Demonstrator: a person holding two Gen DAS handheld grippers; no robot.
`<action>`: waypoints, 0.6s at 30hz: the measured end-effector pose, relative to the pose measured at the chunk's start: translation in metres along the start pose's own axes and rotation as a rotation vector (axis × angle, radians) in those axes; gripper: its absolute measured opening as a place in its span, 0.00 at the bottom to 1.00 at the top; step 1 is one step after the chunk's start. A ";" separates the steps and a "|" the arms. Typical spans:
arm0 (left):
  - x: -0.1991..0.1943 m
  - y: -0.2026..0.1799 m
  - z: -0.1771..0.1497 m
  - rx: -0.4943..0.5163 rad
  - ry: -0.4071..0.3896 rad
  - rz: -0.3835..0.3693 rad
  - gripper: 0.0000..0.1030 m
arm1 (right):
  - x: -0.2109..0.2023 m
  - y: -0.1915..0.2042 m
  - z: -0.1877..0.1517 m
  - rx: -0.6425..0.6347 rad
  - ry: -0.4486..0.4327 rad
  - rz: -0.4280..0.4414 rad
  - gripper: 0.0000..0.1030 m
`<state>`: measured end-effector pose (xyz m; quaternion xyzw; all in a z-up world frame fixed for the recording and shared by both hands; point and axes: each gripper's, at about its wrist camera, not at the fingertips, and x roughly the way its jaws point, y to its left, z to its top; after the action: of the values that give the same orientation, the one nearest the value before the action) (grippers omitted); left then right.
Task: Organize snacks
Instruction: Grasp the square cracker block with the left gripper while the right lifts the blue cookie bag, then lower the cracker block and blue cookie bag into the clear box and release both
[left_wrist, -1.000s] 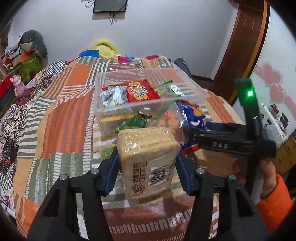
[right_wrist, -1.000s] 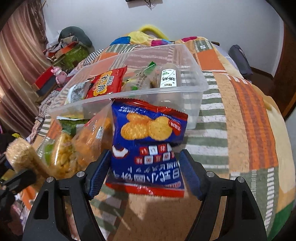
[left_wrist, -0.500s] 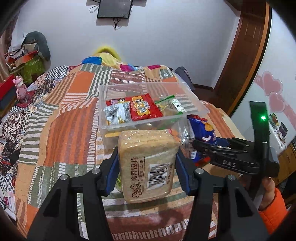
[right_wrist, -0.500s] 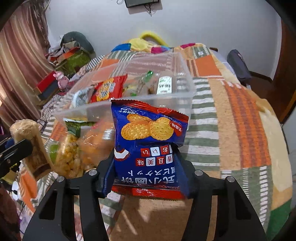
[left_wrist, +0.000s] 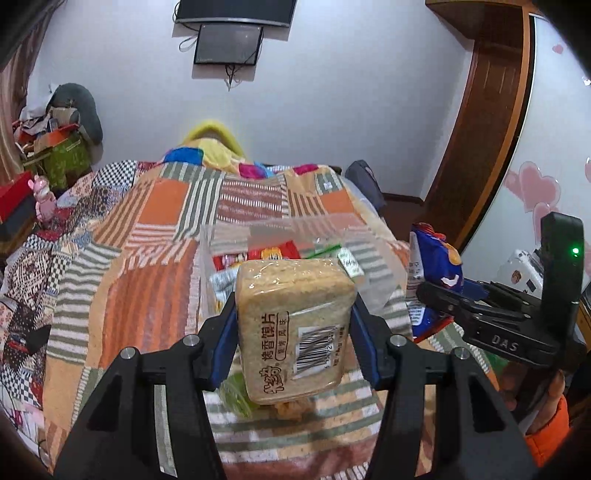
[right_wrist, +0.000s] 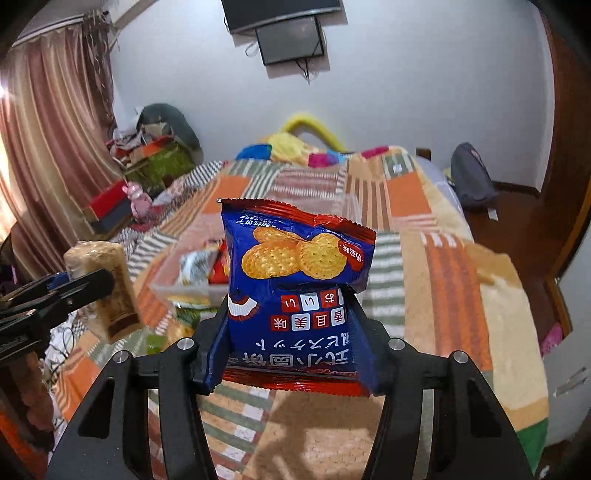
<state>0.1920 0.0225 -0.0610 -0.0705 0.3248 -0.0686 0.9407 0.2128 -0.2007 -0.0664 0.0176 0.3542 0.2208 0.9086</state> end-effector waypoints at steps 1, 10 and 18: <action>0.001 -0.001 0.004 0.002 -0.006 0.002 0.53 | 0.001 0.001 0.004 -0.003 -0.007 -0.002 0.51; 0.022 0.004 0.033 0.009 -0.029 0.022 0.53 | 0.010 0.001 0.030 -0.011 -0.064 -0.027 0.51; 0.062 0.018 0.047 -0.012 0.015 0.035 0.53 | 0.040 -0.003 0.044 -0.016 -0.042 -0.049 0.51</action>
<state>0.2709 0.0335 -0.0645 -0.0699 0.3335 -0.0506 0.9388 0.2687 -0.1811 -0.0591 0.0064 0.3336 0.2008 0.9211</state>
